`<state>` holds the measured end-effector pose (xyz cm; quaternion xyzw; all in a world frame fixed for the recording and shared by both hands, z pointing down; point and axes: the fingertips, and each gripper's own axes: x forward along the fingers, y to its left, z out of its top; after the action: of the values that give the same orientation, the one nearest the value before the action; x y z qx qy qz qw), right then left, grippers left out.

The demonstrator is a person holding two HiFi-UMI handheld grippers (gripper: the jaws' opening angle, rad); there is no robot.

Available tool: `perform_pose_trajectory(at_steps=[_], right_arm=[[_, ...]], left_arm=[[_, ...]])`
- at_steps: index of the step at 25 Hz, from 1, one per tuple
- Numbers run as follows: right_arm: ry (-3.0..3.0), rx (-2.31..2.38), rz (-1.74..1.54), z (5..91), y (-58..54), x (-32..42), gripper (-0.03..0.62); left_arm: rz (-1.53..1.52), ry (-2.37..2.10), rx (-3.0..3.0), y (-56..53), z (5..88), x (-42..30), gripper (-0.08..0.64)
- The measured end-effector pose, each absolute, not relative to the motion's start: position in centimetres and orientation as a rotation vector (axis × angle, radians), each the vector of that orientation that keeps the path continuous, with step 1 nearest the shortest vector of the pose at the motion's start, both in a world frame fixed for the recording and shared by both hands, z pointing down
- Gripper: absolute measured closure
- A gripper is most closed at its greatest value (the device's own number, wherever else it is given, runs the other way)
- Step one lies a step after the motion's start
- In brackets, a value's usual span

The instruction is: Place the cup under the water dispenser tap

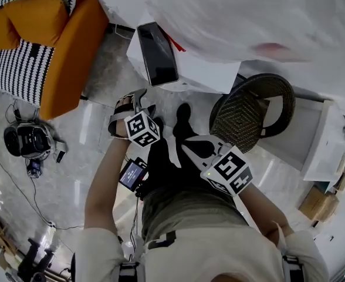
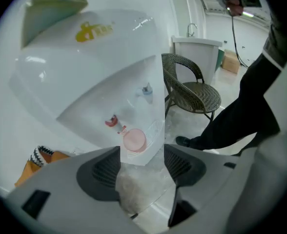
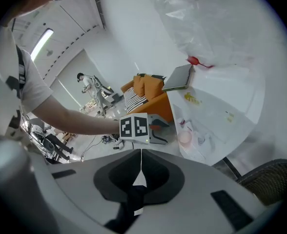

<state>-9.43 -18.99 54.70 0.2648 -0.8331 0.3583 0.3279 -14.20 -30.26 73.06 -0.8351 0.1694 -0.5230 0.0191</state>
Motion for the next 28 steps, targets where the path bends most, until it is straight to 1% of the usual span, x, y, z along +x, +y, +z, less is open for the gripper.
perform_pose_trajectory(at_steps=[10, 14, 24, 25, 28], right_arm=[[-2.252, 0.662, 0.907, 51.5, -20.2, -12.4, 0.565], [-2.262, 0.652, 0.892, 50.4, -20.6, -13.9, 0.565], [-2.190, 0.643, 0.869, 50.2, -21.2, -14.6, 0.565], [-2.185, 0.647, 0.867, 50.1, -21.2, -14.5, 0.565], [-2.172, 0.664, 0.867, 49.7, -21.0, -14.3, 0.565]], left_arm=[[-1.575, 0.609, -2.697, -30.3, 65.5, -17.8, 0.249], [-1.495, 0.736, -2.774, -30.5, 62.0, -18.8, 0.249], [-1.482, 0.901, -2.958, -28.7, 58.1, -21.6, 0.250], [-1.468, 0.913, -2.991, -28.6, 57.7, -21.6, 0.265], [-1.405, 0.974, -3.046, -28.6, 56.0, -21.9, 0.427]])
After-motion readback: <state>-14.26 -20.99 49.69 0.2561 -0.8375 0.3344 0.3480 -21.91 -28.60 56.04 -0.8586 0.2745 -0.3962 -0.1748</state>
